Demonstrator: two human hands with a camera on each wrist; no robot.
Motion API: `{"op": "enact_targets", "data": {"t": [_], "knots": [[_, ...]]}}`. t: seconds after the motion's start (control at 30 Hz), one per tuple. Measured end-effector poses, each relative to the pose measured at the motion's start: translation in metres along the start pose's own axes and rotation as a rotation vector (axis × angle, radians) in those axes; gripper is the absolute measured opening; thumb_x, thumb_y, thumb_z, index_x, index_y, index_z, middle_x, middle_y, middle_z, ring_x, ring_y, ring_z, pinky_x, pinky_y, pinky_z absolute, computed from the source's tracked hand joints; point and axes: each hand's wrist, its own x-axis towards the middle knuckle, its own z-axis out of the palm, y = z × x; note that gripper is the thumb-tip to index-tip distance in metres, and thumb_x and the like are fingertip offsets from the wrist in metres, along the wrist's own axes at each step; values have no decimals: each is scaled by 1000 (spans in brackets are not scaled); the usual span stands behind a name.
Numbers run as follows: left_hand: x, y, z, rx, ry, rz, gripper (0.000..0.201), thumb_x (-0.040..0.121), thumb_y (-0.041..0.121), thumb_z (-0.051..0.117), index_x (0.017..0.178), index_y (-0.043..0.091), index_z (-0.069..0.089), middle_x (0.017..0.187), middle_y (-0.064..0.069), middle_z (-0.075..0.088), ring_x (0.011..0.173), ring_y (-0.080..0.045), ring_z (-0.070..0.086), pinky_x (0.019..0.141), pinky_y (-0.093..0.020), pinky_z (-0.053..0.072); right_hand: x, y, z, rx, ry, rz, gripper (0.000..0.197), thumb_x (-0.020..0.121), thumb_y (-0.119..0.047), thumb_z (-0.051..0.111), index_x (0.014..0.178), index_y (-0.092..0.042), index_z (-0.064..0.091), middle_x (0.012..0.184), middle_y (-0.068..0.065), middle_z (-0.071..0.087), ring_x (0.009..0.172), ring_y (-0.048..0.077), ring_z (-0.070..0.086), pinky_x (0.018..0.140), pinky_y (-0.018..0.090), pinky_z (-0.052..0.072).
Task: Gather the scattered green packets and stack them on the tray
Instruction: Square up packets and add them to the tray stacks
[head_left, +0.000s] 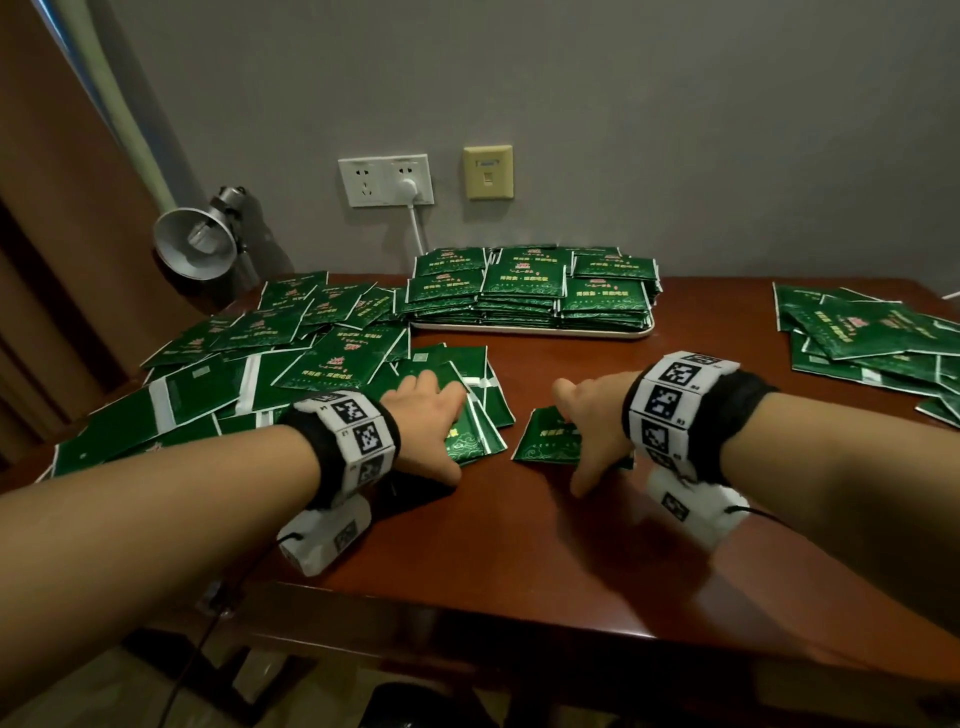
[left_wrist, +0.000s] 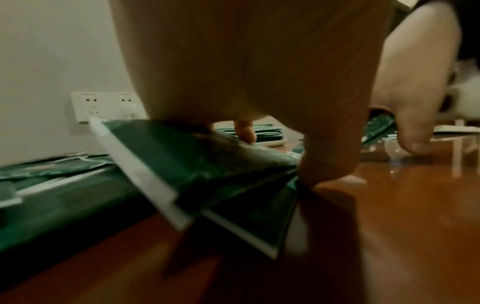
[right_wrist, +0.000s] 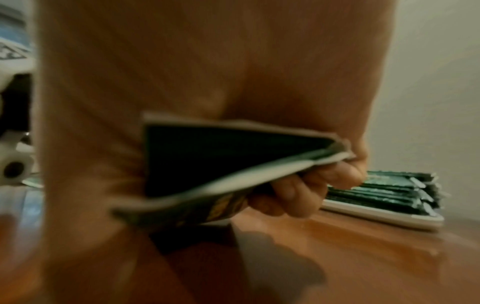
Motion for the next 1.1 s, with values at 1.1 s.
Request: {"op": "enact_targets", "data": {"t": [1.1], "knots": [[334, -10, -185, -98, 347, 156, 38, 74, 20, 77, 94, 17, 45, 99, -7, 56, 86, -25, 51, 71, -33, 40, 209, 238, -129, 201, 471, 164, 43, 78, -34, 78, 110, -15, 56, 95, 0, 52, 84, 22, 48, 71, 28, 35]]}}
